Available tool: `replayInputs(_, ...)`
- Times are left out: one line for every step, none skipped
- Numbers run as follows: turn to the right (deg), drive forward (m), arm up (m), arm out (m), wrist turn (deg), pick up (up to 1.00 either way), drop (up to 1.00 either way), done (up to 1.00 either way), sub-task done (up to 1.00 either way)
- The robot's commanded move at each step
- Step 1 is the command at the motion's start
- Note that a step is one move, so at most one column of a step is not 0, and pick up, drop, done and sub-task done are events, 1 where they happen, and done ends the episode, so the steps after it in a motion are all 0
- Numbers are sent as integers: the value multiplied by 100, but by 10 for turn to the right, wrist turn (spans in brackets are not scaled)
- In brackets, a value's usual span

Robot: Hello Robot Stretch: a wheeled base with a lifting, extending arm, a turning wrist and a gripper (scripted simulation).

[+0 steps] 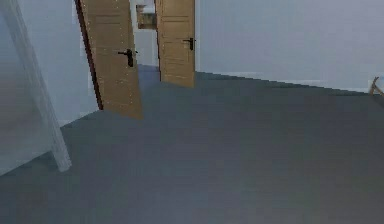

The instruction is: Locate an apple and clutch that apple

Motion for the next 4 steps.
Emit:
replayInputs(0, 100, 0, 0, 0, 0, 0, 0, 0)
replayInputs(0, 100, 0, 0, 0, 0, 0, 0, 0)
replayInputs(-60, 0, 0, 0, 0, 0, 0, 0, 0)
replayInputs(0, 75, 0, 0, 0, 0, 0, 0, 0)
